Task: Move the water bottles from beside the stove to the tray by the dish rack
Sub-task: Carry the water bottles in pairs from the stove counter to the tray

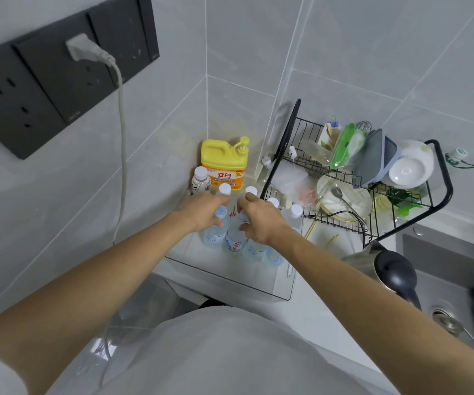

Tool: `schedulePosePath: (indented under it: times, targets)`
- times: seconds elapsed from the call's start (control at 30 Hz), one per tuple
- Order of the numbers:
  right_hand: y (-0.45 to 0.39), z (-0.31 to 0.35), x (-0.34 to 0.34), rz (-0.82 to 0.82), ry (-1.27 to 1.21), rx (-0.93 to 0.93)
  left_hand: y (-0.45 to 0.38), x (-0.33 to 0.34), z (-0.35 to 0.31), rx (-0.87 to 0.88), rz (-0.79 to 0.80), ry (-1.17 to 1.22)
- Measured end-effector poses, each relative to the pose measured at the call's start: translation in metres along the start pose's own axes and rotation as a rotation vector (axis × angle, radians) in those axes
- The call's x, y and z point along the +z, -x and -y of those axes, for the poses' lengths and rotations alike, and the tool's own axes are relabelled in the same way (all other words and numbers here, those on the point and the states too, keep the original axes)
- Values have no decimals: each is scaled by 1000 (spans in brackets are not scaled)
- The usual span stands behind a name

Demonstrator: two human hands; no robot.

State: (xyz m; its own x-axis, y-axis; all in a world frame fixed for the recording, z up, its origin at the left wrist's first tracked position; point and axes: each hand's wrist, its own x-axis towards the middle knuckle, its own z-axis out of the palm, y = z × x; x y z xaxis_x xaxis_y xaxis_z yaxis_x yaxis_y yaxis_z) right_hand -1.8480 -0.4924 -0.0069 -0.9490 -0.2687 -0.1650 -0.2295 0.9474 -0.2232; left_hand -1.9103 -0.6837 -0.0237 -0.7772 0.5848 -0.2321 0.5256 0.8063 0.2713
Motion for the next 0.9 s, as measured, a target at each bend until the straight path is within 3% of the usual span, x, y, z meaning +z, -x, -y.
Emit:
schedulePosePath:
  times: [0.9]
  targets:
    - [-1, -10, -5, 5, -21, 12, -4, -1, 5, 25, -11, 60]
